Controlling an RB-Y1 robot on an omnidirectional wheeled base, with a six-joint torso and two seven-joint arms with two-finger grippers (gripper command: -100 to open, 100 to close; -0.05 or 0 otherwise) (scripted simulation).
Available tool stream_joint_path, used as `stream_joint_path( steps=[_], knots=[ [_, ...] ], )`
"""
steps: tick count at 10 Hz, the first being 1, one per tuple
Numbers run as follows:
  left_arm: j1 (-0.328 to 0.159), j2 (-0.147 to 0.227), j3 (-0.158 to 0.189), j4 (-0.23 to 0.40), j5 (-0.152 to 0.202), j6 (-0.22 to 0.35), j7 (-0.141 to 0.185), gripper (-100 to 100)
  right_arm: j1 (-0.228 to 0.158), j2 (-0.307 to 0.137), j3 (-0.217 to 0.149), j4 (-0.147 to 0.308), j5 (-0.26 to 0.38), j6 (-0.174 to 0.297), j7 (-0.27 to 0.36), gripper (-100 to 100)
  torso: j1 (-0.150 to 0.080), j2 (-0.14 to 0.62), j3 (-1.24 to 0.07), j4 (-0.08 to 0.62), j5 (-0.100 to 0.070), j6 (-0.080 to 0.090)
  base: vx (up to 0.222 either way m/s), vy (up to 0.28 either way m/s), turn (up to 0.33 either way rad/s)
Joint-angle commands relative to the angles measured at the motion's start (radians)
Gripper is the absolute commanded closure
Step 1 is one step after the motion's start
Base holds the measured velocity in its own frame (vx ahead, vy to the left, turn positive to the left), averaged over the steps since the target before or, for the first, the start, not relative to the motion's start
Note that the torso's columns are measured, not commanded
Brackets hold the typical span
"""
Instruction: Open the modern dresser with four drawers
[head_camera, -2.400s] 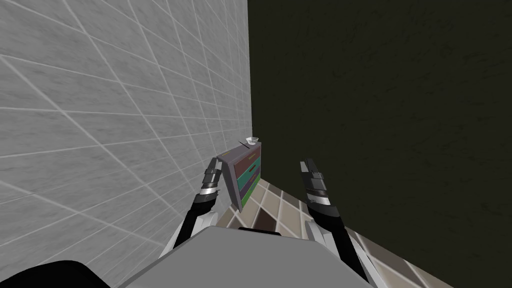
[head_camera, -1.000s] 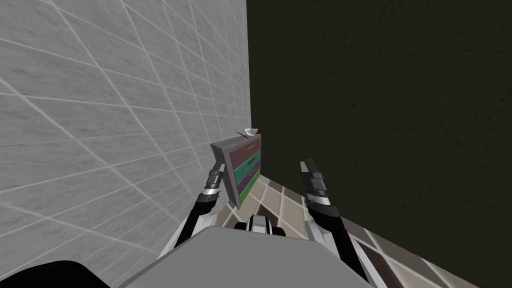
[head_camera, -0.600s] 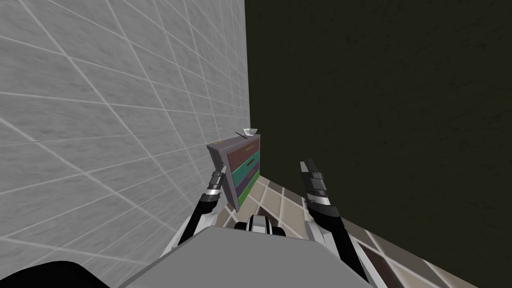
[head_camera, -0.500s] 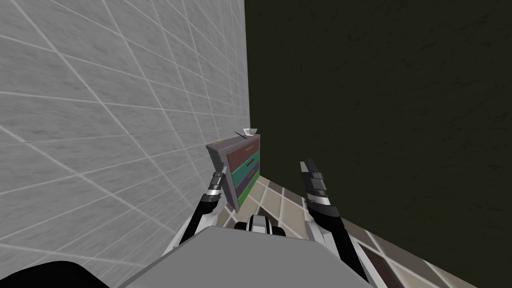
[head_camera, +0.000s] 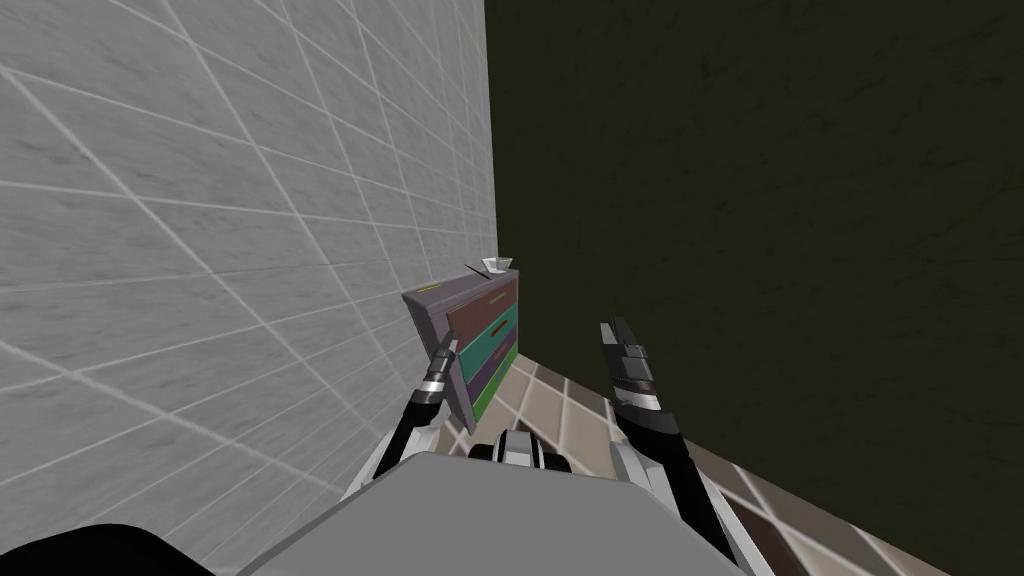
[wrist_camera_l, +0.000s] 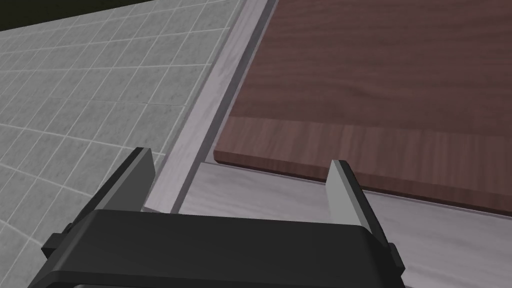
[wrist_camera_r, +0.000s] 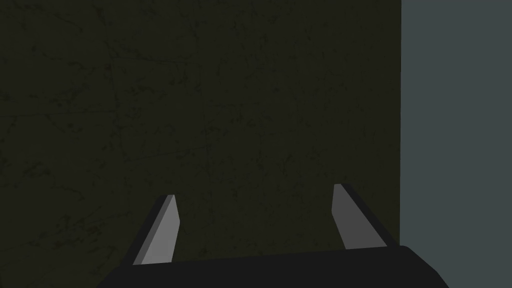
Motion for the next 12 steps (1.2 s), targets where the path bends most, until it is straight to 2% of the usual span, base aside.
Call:
stream_joint_path(
  steps=[1,12],
  knots=[
    [-0.011,-0.001,-0.005,0.054,0.000,-0.015,0.004,-100,0.000,0.000,0.000,0.000,0.000,0.000,0.000,0,0.000,0.000,0.000,0.000,0.000,0.000,0.063,0.004,-0.014],
    [-0.099,0.010,-0.020,0.358,0.005,-0.072,0.033,-100,0.000,0.000,0.000,0.000,0.000,0.000,0.000,0,0.004,-0.007,-0.003,-0.002,0.002,0.001,0.064,0.003,-0.027]
  ],
)
